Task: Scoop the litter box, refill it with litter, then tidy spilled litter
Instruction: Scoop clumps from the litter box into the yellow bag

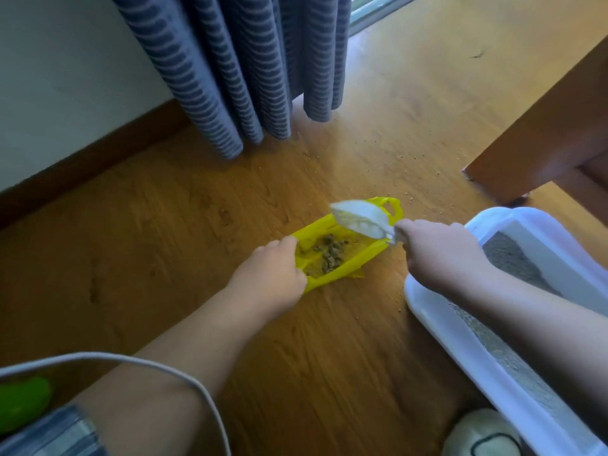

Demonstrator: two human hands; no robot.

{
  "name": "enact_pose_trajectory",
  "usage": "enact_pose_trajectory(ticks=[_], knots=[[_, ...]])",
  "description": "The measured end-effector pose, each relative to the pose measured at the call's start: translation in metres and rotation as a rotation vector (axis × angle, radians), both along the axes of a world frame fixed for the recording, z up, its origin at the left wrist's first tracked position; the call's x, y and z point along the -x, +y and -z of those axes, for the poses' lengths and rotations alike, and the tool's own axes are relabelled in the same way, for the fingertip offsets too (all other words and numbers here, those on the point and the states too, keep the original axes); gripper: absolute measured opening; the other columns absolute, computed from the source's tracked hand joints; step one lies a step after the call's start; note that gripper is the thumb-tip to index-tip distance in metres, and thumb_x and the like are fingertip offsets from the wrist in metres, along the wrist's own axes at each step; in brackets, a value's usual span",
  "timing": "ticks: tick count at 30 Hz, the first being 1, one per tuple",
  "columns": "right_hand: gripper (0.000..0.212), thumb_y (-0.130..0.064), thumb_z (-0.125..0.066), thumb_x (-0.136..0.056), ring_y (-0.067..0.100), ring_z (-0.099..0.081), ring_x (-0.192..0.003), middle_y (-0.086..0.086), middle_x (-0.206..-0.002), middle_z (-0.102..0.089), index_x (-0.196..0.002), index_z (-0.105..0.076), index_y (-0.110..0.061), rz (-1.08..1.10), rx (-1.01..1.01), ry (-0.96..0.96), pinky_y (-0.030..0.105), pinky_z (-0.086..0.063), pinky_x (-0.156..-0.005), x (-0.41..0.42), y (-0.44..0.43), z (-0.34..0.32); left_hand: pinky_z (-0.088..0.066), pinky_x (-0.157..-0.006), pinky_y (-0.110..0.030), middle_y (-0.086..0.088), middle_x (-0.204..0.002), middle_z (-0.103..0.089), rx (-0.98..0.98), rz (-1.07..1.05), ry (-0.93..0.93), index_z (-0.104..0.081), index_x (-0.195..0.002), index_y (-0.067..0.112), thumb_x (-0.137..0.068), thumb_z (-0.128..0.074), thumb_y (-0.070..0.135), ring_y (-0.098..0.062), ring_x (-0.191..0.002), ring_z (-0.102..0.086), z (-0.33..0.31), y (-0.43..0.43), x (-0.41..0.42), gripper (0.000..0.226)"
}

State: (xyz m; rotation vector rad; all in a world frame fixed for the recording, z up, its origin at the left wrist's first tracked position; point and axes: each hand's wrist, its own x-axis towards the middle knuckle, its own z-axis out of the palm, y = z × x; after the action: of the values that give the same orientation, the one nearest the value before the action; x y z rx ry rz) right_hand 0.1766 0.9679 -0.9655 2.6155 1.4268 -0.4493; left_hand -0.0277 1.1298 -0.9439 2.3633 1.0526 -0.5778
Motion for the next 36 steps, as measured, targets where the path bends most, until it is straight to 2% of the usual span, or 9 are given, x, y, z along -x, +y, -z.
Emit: enact_pose_trajectory(ticks=[2, 6, 8, 11, 16, 25, 29, 32, 36], knots=[[0.005, -0.024, -0.043, -0.098, 0.032, -0.062, -0.079, 0.000, -0.083, -0.064, -0.101, -0.043, -0.028, 0.156, -0.117, 0.144, 0.040, -0.049, -0.068, -0.011, -0.025, -0.015, -0.046, -0.099, -0.042, -0.007, -0.136, -0.053, 0.017, 0.033, -0.027, -0.041, -0.141, 0.022, -0.092, -0.049, 0.030, -0.029, -0.123, -0.051, 0.003, -0.008, -0.011, 0.050], [0.006, -0.033, -0.046, -0.097, 0.025, -0.065, -0.079, -0.002, -0.085, -0.068, -0.104, -0.047, -0.032, 0.427, -0.167, 0.274, 0.041, -0.052, -0.074, -0.041, -0.103, -0.057, -0.038, -0.110, -0.035, -0.001, -0.147, -0.047, 0.111, 0.131, -0.146, -0.037, -0.148, 0.025, -0.095, -0.053, 0.029, -0.021, -0.135, -0.044, 0.005, -0.039, -0.045, 0.056], [0.007, -0.036, -0.049, -0.094, 0.018, -0.068, -0.071, -0.005, -0.080, -0.071, -0.099, -0.053, -0.033, 0.556, -0.104, 0.351, 0.037, -0.052, -0.075, -0.047, -0.142, -0.076, -0.032, -0.113, -0.027, 0.004, -0.150, -0.046, 0.154, 0.194, -0.232, -0.037, -0.149, 0.027, -0.095, -0.056, 0.027, -0.015, -0.138, -0.041, 0.004, -0.054, -0.056, 0.058], [0.011, -0.029, -0.059, -0.093, 0.014, -0.064, -0.045, 0.001, -0.062, -0.070, -0.086, -0.060, -0.022, 0.750, 0.037, 0.466, 0.030, -0.045, -0.055, -0.050, -0.200, -0.090, -0.021, -0.112, -0.015, 0.007, -0.154, -0.040, 0.200, 0.297, -0.323, -0.035, -0.151, 0.026, -0.095, -0.059, 0.026, -0.007, -0.141, -0.035, 0.009, -0.083, -0.079, 0.061], [0.037, -0.038, -0.053, -0.098, 0.014, -0.063, -0.043, 0.002, -0.056, -0.067, -0.073, -0.061, -0.013, 0.863, 0.307, 0.428, 0.024, -0.043, -0.048, -0.051, -0.247, -0.042, -0.003, -0.094, 0.010, 0.009, -0.151, -0.038, 0.284, 0.360, -0.395, -0.033, -0.152, 0.019, -0.092, -0.067, 0.024, 0.001, -0.138, -0.029, 0.018, -0.120, -0.110, 0.070], [0.021, -0.024, -0.052, -0.092, 0.019, -0.060, -0.060, 0.000, -0.066, -0.064, -0.077, -0.061, -0.013, 0.833, 0.483, 0.308, 0.025, -0.043, -0.054, -0.089, -0.232, 0.005, -0.020, -0.112, -0.016, 0.004, -0.159, -0.033, 0.288, 0.384, -0.326, -0.027, -0.156, 0.021, -0.094, -0.064, 0.032, -0.008, -0.144, -0.031, 0.034, -0.141, -0.139, 0.073], [0.019, -0.025, -0.056, -0.092, 0.020, -0.062, -0.066, -0.001, -0.070, -0.064, -0.076, -0.062, -0.015, 0.785, 0.520, 0.301, 0.030, -0.050, -0.063, -0.104, -0.218, 0.019, -0.018, -0.105, -0.008, 0.008, -0.157, -0.034, 0.288, 0.402, -0.307, -0.026, -0.155, 0.023, -0.097, -0.059, 0.026, -0.005, -0.142, -0.031, 0.031, -0.145, -0.151, 0.067], [0.021, -0.027, -0.053, -0.094, 0.021, -0.063, -0.069, -0.001, -0.074, -0.064, -0.078, -0.062, -0.017, 0.741, 0.468, 0.281, 0.031, -0.049, -0.061, -0.114, -0.208, 0.034, -0.038, -0.104, -0.024, 0.010, -0.152, -0.042, 0.278, 0.414, -0.253, -0.023, -0.155, 0.031, -0.094, -0.057, 0.027, -0.010, -0.134, -0.046, 0.035, -0.136, -0.170, 0.070], [0.024, -0.037, -0.050, -0.096, 0.022, -0.061, -0.069, 0.000, -0.077, -0.063, -0.084, -0.061, -0.019, 0.696, 0.348, 0.291, 0.027, -0.046, -0.057, -0.122, -0.202, 0.056, -0.044, -0.085, -0.026, 0.009, -0.136, -0.057, 0.220, 0.476, -0.149, -0.037, -0.149, 0.032, -0.094, -0.056, 0.023, -0.014, -0.106, -0.062, 0.042, -0.126, -0.206, 0.059]])
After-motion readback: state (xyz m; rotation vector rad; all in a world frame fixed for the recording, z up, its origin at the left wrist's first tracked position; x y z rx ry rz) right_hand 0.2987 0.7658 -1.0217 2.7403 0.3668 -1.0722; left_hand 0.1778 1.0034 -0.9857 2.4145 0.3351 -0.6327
